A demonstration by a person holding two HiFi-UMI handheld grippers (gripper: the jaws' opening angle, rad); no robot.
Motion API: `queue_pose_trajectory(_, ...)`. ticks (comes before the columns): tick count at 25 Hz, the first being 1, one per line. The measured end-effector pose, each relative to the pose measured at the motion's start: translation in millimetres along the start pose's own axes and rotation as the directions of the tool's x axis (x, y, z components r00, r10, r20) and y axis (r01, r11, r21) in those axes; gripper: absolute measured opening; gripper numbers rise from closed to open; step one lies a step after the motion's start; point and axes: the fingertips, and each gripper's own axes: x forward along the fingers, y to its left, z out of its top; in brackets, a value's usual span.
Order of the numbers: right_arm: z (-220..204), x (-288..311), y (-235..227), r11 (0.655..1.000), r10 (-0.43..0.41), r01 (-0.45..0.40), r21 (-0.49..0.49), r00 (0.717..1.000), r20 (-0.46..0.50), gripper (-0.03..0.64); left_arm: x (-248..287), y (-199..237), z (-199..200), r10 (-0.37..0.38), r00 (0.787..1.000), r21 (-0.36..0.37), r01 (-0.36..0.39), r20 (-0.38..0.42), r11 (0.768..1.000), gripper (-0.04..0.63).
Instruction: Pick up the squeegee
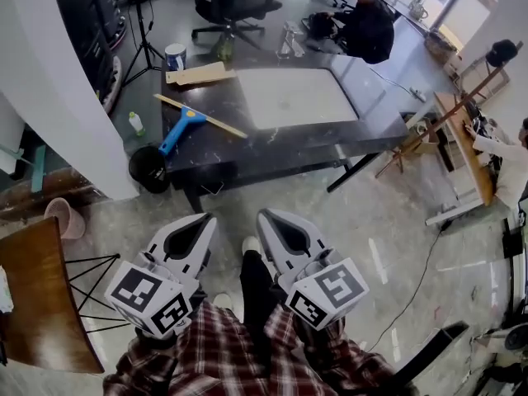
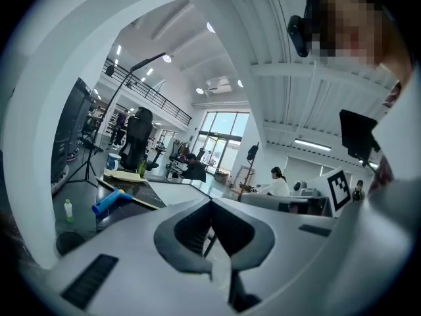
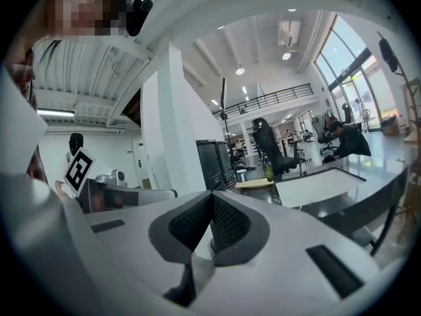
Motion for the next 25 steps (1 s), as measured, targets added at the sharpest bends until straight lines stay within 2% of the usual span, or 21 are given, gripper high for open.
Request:
queue_pose_trajectory(7,49,75,-71,0.994,0.107,-0.107,-0.029,0.994,-0.007,0.012,83,50,55,0.083,0.995,0.003,-0.083,0.056,0.997,0.011)
queue_pose_trajectory(13,82,119,-129,0.974,0.221,-0.221,-0.057,0.975,0.001,0.011,146,79,80,0.176,0.979,0.007,-0.177,0.104,0.984,0.011)
queue_pose_trajectory(17,84,141,-149,0.960,0.275,-0.276,-0.041,0.961,-0.019,0.012,166,95,85,0.232,0.967,0.000,-0.233,0.102,0.972,0.011)
queue_pose_trajectory(25,85,191,-161,0.939,0.344,-0.345,-0.007,0.938,-0.043,0.012,177,144,96,0.320,0.943,-0.015,-0.320,0.086,0.947,0.011)
